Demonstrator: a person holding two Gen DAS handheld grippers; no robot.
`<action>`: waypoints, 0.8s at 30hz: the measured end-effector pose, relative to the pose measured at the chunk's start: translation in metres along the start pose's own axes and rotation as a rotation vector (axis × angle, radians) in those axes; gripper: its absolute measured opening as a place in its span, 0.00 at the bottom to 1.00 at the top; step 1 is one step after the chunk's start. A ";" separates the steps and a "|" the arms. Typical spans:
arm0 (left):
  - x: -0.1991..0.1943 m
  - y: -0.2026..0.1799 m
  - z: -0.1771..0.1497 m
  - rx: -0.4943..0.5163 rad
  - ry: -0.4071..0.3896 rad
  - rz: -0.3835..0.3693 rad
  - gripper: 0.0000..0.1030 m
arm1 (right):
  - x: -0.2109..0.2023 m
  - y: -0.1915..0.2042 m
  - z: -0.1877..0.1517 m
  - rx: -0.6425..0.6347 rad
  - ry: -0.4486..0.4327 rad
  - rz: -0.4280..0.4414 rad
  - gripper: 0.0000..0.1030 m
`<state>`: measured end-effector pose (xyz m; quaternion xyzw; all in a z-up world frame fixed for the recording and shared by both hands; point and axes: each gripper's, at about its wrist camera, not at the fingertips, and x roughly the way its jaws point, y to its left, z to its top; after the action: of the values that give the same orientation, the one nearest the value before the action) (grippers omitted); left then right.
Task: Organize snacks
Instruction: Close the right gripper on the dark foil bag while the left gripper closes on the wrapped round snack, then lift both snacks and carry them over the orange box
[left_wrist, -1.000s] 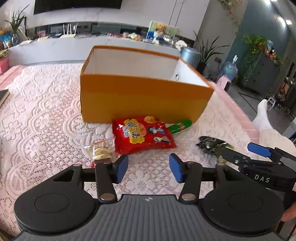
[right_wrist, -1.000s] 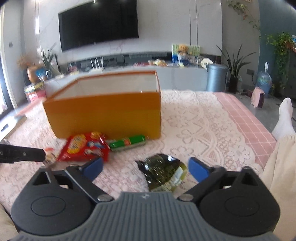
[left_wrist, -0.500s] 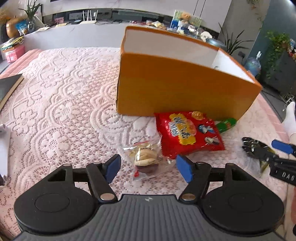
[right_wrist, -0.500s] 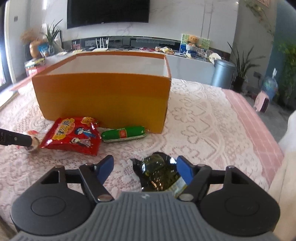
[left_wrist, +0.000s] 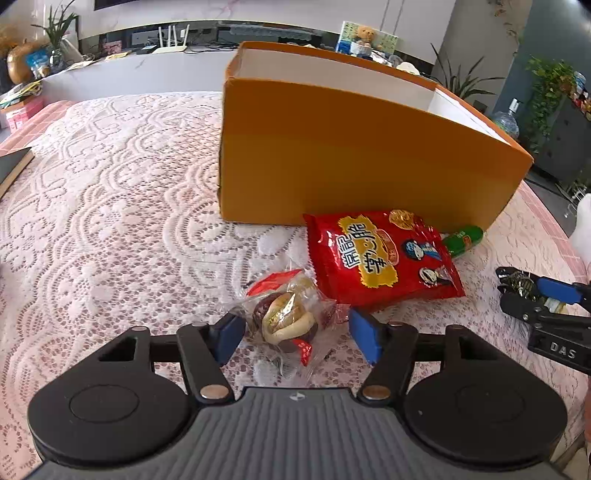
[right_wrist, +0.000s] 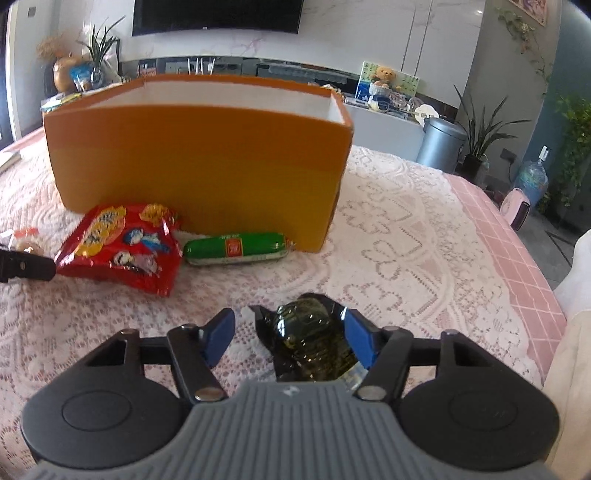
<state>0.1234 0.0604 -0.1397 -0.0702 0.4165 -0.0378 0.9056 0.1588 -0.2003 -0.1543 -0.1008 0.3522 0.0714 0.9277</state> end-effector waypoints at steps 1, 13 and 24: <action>0.001 -0.001 -0.001 0.005 -0.001 0.001 0.72 | 0.002 0.001 -0.001 -0.002 0.006 -0.007 0.56; 0.006 -0.002 -0.003 0.017 -0.029 0.002 0.71 | 0.015 -0.008 -0.005 0.049 0.034 -0.035 0.44; 0.005 -0.011 -0.006 0.039 -0.040 0.005 0.51 | 0.012 0.000 -0.009 0.030 0.025 -0.046 0.34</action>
<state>0.1219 0.0489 -0.1451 -0.0521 0.3978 -0.0425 0.9150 0.1614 -0.2016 -0.1689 -0.0959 0.3624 0.0437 0.9260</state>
